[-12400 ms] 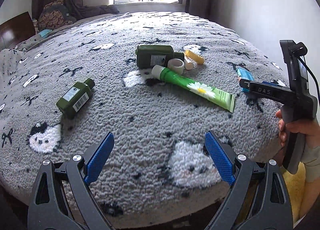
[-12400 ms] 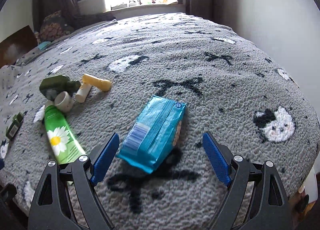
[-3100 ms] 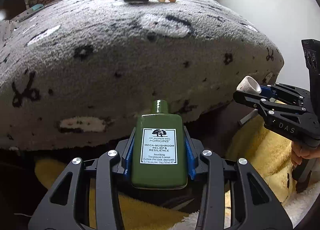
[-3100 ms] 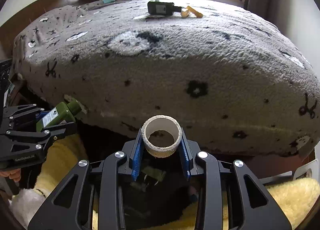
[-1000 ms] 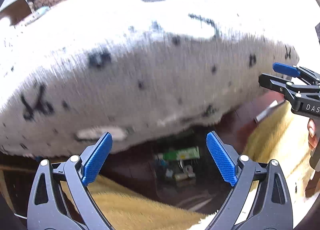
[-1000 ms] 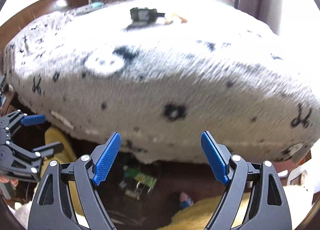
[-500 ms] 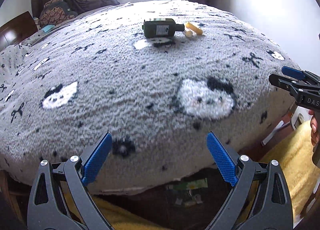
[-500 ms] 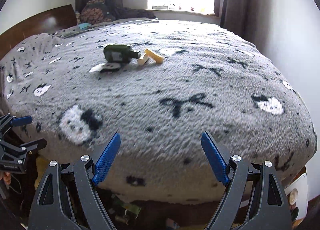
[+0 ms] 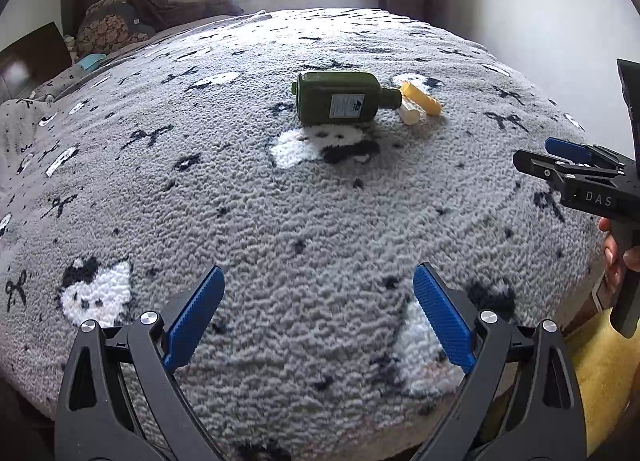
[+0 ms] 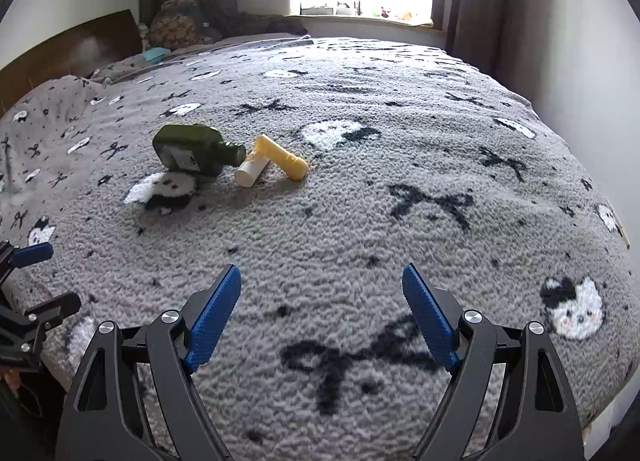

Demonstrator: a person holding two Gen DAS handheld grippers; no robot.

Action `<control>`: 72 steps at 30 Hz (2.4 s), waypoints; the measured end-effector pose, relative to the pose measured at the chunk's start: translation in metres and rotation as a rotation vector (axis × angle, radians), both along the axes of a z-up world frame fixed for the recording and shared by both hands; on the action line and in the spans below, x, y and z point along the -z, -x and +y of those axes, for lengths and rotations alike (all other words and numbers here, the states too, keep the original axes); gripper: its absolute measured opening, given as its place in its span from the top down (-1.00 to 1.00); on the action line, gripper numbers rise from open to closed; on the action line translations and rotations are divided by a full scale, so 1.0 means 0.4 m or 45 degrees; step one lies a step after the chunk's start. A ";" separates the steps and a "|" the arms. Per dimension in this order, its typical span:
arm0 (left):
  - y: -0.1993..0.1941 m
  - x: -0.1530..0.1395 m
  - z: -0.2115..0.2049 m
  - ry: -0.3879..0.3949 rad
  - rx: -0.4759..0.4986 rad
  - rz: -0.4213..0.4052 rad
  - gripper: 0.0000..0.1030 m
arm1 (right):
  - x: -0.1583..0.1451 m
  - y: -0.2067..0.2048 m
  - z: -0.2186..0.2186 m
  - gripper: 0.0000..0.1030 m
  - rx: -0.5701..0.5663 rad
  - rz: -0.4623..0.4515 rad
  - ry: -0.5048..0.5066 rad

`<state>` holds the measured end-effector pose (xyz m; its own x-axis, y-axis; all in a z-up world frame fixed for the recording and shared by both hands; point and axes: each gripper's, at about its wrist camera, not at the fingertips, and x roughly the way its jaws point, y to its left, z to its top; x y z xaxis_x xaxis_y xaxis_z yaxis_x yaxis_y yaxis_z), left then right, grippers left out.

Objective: Collect trash
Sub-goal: 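Raise both open tools back above the bed toward the remaining items, then grasp the yellow-capped tube with the right tool while the left tool grasps the green bottle, then lift both items and carry them down past the bed edge toward the bin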

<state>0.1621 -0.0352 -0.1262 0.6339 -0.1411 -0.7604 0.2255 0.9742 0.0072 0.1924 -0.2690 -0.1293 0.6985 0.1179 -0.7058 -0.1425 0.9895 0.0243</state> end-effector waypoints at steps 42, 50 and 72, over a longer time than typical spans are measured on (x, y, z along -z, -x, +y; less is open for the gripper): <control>-0.417 -0.030 -0.139 0.150 -0.084 -0.035 -0.80 | 0.040 -0.233 -0.026 0.54 -0.184 0.049 0.012; -0.487 0.002 -0.134 0.164 -0.135 0.070 -0.81 | 0.039 -0.216 -0.029 0.53 -0.198 0.038 0.009; -0.338 -0.070 -0.154 0.129 -0.009 -0.017 -0.63 | -0.053 -0.099 -0.081 0.53 -0.113 -0.080 0.062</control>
